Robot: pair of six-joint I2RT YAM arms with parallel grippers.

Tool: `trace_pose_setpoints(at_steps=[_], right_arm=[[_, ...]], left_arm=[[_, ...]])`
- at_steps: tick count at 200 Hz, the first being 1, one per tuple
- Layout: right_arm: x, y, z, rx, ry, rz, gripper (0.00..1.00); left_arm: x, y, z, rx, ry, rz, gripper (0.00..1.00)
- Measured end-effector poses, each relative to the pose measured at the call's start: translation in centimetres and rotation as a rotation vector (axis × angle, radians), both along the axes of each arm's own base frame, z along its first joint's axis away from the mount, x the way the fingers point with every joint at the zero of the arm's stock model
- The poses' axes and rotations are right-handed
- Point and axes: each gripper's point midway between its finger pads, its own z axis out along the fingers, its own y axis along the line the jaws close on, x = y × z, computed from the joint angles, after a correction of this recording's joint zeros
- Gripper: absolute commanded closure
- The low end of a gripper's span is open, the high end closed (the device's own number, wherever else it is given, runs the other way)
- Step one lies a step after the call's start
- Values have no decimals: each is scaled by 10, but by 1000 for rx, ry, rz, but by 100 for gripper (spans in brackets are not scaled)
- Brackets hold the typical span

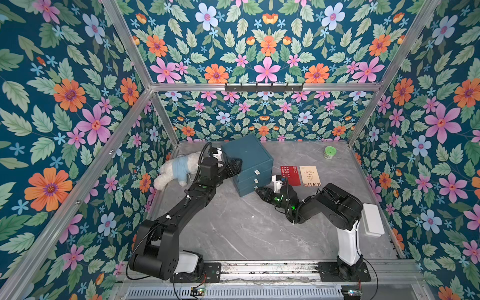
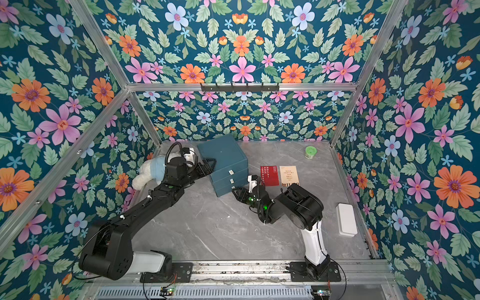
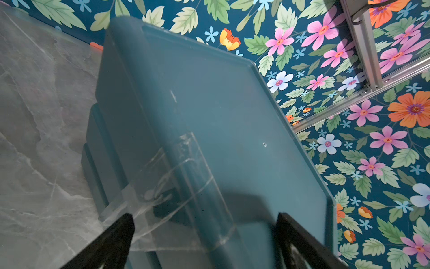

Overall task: Take the postcards out of the drawer
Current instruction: Open the drawer in the storage box.

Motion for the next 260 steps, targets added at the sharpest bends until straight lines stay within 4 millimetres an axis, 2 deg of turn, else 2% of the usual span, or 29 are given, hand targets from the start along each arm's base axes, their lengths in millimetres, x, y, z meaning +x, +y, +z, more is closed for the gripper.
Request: trace_pose_setpoints(at_steps=[19, 30, 65, 86, 113, 147, 185, 236, 260], right_arm=[[6, 3, 0, 4, -5, -4, 59], [10, 4, 1, 7, -10, -9, 63], [18, 0, -1, 5, -10, -29, 89], [18, 1, -1, 10, -5, -27, 100], [13, -2, -4, 10, 11, -23, 100], [-4, -12, -6, 11, 23, -9, 100], [-30, -25, -9, 19, 56, 10, 100], [-76, -40, -10, 5, 105, 46, 100], [-90, -49, -8, 4, 117, 48, 100]], left_arm=[[0, 0, 0, 1, -1, 0, 3], [0, 0, 0, 3, -2, 0, 3], [0, 2, 1, 15, -10, 3, 3], [0, 2, 1, 16, -10, 5, 2], [0, 2, 1, 16, -9, 6, 3], [0, 2, 1, 19, -11, 7, 2], [0, 2, 1, 20, -11, 7, 3], [0, 3, 1, 21, -10, 11, 2], [0, 4, 2, 24, -8, 14, 2]])
